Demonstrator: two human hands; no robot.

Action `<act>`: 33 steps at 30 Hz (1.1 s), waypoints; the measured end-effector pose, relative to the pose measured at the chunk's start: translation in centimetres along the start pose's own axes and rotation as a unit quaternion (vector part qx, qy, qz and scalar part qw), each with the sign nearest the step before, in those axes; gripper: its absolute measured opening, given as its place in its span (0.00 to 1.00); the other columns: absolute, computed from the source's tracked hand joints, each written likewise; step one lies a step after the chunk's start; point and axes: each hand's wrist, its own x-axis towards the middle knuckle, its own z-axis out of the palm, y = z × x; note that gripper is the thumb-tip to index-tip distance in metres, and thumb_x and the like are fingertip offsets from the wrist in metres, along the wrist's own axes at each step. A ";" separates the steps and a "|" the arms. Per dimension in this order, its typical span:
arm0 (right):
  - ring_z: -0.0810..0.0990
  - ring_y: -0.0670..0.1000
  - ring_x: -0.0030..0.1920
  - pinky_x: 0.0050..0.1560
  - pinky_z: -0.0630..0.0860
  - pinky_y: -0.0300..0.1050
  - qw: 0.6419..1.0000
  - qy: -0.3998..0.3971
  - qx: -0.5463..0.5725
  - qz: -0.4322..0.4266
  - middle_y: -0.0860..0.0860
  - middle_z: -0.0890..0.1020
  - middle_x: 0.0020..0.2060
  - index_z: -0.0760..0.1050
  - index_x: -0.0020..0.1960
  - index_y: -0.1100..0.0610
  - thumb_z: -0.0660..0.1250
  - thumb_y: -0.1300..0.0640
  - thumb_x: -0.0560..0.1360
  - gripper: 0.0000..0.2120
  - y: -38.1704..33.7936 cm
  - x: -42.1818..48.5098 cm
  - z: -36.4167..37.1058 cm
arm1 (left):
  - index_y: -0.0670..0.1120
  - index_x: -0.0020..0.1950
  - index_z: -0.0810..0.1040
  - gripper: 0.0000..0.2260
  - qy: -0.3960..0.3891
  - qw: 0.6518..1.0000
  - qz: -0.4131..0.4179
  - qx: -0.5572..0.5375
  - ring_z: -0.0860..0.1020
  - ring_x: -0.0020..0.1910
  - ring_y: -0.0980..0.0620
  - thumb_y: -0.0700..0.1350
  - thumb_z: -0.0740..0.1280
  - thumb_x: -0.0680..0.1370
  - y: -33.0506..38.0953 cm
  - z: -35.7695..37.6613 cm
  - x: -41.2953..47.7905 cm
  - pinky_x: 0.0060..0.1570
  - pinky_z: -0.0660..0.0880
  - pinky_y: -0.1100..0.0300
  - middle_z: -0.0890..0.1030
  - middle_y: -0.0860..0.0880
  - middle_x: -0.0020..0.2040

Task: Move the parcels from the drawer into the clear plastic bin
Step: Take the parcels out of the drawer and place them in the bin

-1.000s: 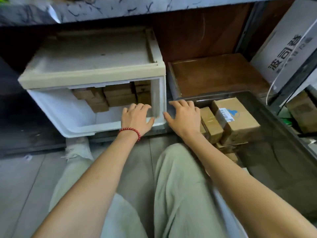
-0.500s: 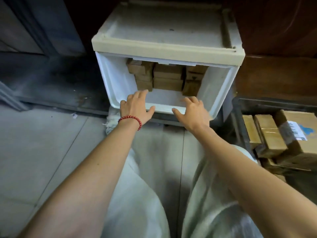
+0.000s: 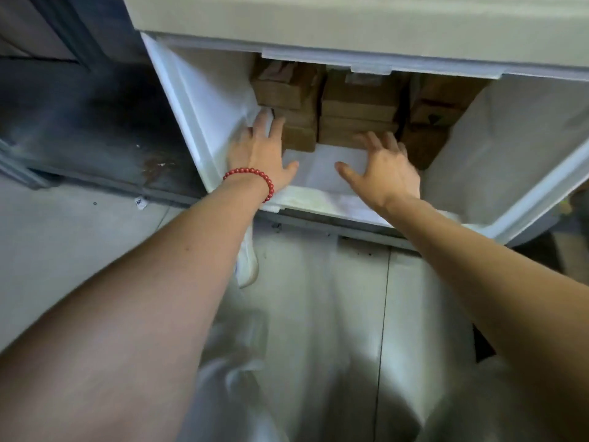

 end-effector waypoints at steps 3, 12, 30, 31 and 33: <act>0.65 0.58 0.70 0.57 0.74 0.55 1.000 -0.002 0.020 -0.018 0.54 0.65 0.71 0.60 0.74 0.48 0.64 0.40 0.76 0.30 -0.9 2.3 1.7 | 0.47 0.76 0.53 0.36 0.030 0.999 -0.022 -0.001 0.63 0.70 0.36 0.59 0.64 0.75 -0.8 0.8 2.8 0.64 0.67 0.45 0.55 0.41 0.76; 0.71 0.61 0.65 0.60 0.72 0.53 0.986 0.000 0.157 -0.058 0.55 0.62 0.73 0.54 0.77 0.45 0.67 0.49 0.76 0.34 -3.4 7.6 4.2 | 0.41 0.76 0.48 0.37 0.055 0.996 -0.042 -0.050 0.68 0.66 0.35 0.52 0.66 0.76 -1.1 2.7 6.2 0.59 0.71 0.43 0.61 0.36 0.72; 0.72 0.57 0.68 0.67 0.70 0.55 0.822 -0.043 0.554 0.129 0.54 0.71 0.70 0.56 0.76 0.52 0.62 0.44 0.78 0.30 -6.1 9.8 3.6 | 0.48 0.76 0.56 0.32 0.144 0.985 -0.017 -0.097 0.66 0.66 0.38 0.46 0.64 0.75 -0.3 2.1 5.7 0.65 0.66 0.49 0.61 0.41 0.71; 0.73 0.58 0.67 0.67 0.71 0.56 0.805 -0.057 0.571 0.149 0.56 0.73 0.68 0.60 0.73 0.53 0.64 0.43 0.77 0.29 -5.8 9.8 3.4 | 0.48 0.76 0.58 0.29 0.156 0.982 -0.006 -0.104 0.67 0.65 0.39 0.46 0.62 0.75 -0.6 1.9 5.7 0.65 0.66 0.50 0.62 0.41 0.71; 0.79 0.58 0.60 0.66 0.72 0.58 0.787 -0.092 0.584 0.174 0.58 0.80 0.59 0.69 0.60 0.54 0.66 0.42 0.76 0.21 -5.4 9.7 2.7 | 0.50 0.74 0.63 0.25 0.175 0.975 0.013 -0.138 0.70 0.63 0.41 0.48 0.58 0.76 -0.8 1.4 5.6 0.60 0.69 0.52 0.66 0.43 0.69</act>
